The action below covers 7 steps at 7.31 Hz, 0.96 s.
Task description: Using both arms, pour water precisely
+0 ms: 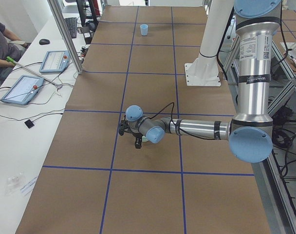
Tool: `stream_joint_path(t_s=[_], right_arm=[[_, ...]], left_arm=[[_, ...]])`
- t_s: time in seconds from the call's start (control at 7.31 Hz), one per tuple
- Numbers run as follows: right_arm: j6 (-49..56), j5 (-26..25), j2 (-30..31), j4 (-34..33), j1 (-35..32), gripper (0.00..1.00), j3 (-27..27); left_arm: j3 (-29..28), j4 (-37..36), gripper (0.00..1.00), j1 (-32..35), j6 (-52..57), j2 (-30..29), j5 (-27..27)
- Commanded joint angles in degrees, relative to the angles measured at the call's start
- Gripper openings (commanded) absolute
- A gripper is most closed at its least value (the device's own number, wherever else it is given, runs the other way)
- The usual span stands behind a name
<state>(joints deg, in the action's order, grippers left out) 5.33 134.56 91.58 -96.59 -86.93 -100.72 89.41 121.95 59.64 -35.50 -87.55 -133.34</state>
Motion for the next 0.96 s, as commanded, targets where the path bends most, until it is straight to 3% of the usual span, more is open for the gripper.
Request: stream_joint_path(t_s=[0.0, 0.14, 0.41, 0.55, 0.82], right_arm=[[-0.1, 0.0, 0.0, 0.0, 0.2, 0.99, 0.0], [-0.1, 0.0, 0.0, 0.0, 0.3, 0.99, 0.0], [-0.1, 0.0, 0.0, 0.0, 0.3, 0.99, -0.2], [-0.1, 0.0, -0.1, 0.0, 0.3, 0.99, -0.3], [-0.1, 0.1, -0.1, 0.0, 0.4, 0.99, -0.4]], left_arm=[[-0.2, 0.0, 0.18, -0.8, -0.1, -0.1, -0.1], [-0.2, 0.0, 0.00, -0.8, -0.2, -0.1, -0.1], [0.8, -0.7, 0.00, -0.8, -0.6, -1.9, -1.3], [3.0, -1.2, 0.00, -0.7, -2.2, -3.1, -4.4], [7.0, -1.3, 0.00, -2.0, -18.6, -11.2, -3.6]])
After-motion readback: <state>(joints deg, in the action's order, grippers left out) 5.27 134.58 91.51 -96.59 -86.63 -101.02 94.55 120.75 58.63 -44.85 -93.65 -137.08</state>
